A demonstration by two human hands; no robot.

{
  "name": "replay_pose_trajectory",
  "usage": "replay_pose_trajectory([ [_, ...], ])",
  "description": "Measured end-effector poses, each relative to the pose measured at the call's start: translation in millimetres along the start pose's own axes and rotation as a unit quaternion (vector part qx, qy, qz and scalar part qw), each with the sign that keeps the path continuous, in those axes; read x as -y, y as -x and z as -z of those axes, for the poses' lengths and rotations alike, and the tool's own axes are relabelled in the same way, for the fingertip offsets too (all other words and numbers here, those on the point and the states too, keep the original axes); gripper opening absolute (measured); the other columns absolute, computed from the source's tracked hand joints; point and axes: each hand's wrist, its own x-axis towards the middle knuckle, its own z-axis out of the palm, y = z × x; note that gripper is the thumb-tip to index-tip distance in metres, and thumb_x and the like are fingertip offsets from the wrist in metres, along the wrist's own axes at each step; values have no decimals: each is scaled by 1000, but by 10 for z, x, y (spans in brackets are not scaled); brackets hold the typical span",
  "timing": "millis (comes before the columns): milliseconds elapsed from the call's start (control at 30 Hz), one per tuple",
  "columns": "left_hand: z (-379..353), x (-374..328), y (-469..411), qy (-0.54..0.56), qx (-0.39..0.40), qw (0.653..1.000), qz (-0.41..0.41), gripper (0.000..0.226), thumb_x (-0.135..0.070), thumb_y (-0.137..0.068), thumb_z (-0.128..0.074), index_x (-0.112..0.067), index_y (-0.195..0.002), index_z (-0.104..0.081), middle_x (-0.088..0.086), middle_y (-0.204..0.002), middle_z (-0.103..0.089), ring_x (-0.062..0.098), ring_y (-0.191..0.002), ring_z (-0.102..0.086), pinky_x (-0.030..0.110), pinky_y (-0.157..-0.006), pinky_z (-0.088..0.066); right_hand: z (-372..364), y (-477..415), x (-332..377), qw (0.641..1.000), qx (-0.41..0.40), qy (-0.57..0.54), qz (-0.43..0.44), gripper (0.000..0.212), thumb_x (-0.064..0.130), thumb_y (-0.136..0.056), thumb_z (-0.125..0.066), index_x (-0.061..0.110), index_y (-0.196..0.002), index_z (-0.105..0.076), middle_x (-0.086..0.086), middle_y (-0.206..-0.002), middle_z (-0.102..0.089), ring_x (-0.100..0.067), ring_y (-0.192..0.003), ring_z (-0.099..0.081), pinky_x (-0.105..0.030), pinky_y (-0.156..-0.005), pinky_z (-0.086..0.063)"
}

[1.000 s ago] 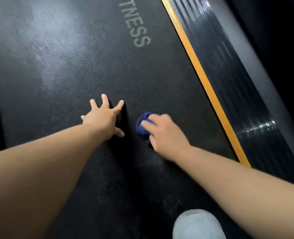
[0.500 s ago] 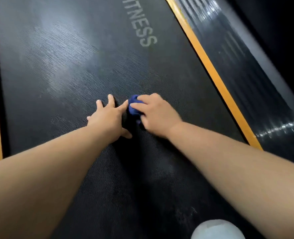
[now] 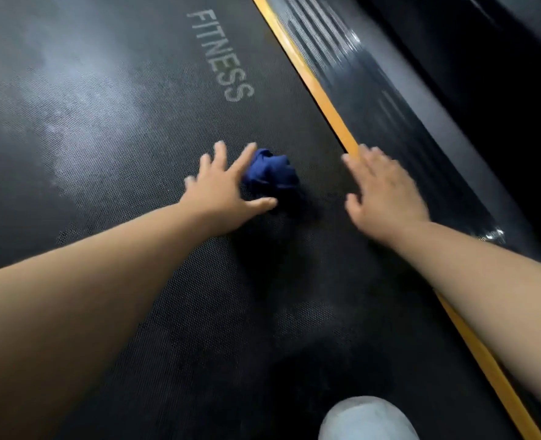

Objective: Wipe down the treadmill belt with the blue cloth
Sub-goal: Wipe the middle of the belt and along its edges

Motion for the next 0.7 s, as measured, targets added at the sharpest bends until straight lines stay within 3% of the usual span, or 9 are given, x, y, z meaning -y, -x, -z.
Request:
replay_pose_trajectory([
  [100, -170, -330, -258, 17, -23, 996, -86, 78, -65, -83, -52, -43, -148, -16, 3, -160, 6, 30, -146, 3, 50, -115, -13, -122, 136, -382, 997, 16, 25, -76, 65, 29, -94, -42, 15, -151, -14, -5, -159, -13, -23, -147, -8, -44, -119, -7],
  [200, -387, -490, -325, 61, -75, 994, -59, 54, -50, -89, -55, -29, -137, -45, 4, -149, -33, 26, -141, -20, 43, -111, -27, -273, 323, -547, 996, 30, 26, -74, 56, 35, -99, -30, 21, -151, -15, 2, -159, -15, -21, -147, -7, -50, -117, 1],
  [300, -676, -579, 15, 56, -157, 968, -190, 36, -37, -87, -57, -13, -112, -63, 8, -123, -56, 29, -122, -44, 37, -104, -36, -398, 392, -598, 997, 21, 7, -79, 55, 38, -99, -25, 24, -152, -12, 5, -160, -11, -20, -147, -6, -49, -116, 5],
  [400, -950, -501, 372, 24, -89, 933, -348, 39, -39, -86, -48, -14, -112, -64, 13, -128, -57, 36, -123, -49, 45, -105, -38, -400, 391, -586, 997, 9, -3, -82, 55, 37, -99, -28, 25, -151, -15, 4, -159, -14, -21, -147, -8, -49, -116, 3],
  [467, -932, -419, 281, 3, -72, 914, -399, 36, -35, -85, -46, -17, -112, -60, 14, -128, -56, 35, -122, -47, 57, -98, -41, -398, 412, -581, 997, 7, -5, -79, 54, 37, -99, -29, 25, -151, -17, 4, -159, -16, -21, -147, -9, -48, -117, 1],
  [500, -869, -404, 133, 0, -97, 914, -394, 33, -33, -84, -46, -16, -109, -59, 13, -124, -56, 33, -119, -45, 62, -94, -40, -396, 414, -586, 997, 5, -3, -78, 54, 36, -99, -29, 26, -151, -18, 5, -159, -16, -20, -147, -9, -48, -117, 1],
  [567, -649, -367, -252, 5, -154, 949, -274, 34, -32, -83, -46, -14, -108, -61, 13, -121, -54, 31, -116, -41, 69, -94, -36, -412, 401, -592, 997, 3, -5, -71, 54, 36, -99, -30, 26, -151, -18, 5, -159, -16, -20, -147, -9, -48, -117, 0],
  [633, -478, -336, -579, 19, -170, 982, -85, 34, -30, -88, -51, -15, -117, -60, 12, -135, -48, 35, -128, -36, 64, -104, -27, -432, 390, -611, 998, -1, -12, -66, 55, 37, -98, -31, 27, -150, -18, 5, -158, -17, -20, -147, -10, -47, -117, -1],
  [700, -529, -484, -535, 45, -179, 983, -14, 31, -26, -88, -56, -14, -117, -59, 12, -136, -48, 34, -128, -38, 56, -106, -29, -454, 393, -623, 998, -4, -18, -67, 55, 38, -98, -32, 27, -150, -19, 5, -158, -17, -21, -147, -10, -47, -117, -2],
])
